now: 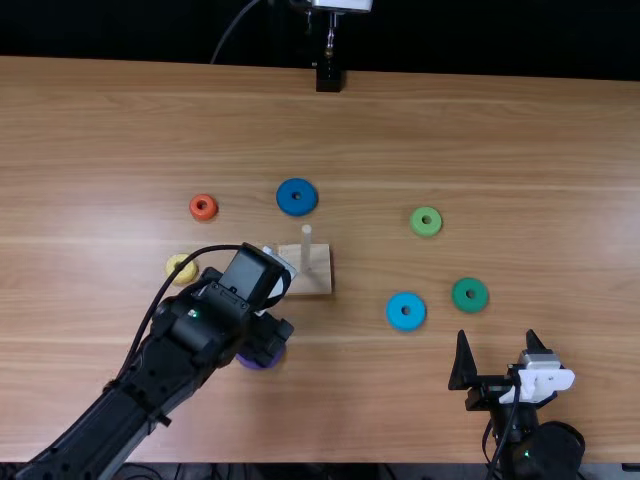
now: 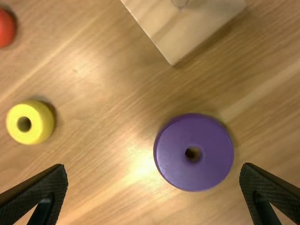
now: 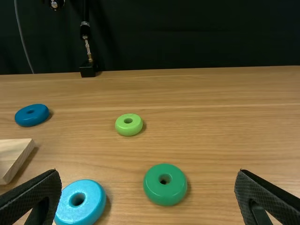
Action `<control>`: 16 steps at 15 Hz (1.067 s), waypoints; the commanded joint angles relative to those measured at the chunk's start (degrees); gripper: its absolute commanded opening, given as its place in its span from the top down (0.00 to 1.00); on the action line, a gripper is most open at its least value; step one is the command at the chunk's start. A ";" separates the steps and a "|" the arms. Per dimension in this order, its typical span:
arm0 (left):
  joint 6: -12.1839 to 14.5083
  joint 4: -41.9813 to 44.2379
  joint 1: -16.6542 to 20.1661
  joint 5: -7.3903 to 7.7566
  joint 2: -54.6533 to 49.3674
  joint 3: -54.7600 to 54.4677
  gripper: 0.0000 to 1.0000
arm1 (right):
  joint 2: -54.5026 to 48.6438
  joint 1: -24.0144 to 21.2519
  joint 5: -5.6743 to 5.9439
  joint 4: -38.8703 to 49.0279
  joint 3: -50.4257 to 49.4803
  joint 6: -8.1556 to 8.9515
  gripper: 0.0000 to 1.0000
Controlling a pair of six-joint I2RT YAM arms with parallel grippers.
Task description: Build the Hanoi tower: stack the rings onto the peg from bottom to top in this color order: purple, dark blue, light blue, dark green, light green, yellow, orange.
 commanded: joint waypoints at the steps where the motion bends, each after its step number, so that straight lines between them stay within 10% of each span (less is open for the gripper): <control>1: 0.06 0.32 -0.52 1.23 0.60 -0.68 0.00 | -0.73 -0.74 -0.86 -4.68 -2.76 -0.08 0.00; 6: 0.06 0.53 -0.61 9.14 2.97 -5.08 0.00 | -0.73 -0.83 -0.86 -4.68 -2.76 -0.08 0.00; 16: 0.06 1.80 -1.93 10.51 7.46 -6.31 0.00 | -0.73 -0.74 -0.86 -4.68 -2.76 -0.08 0.00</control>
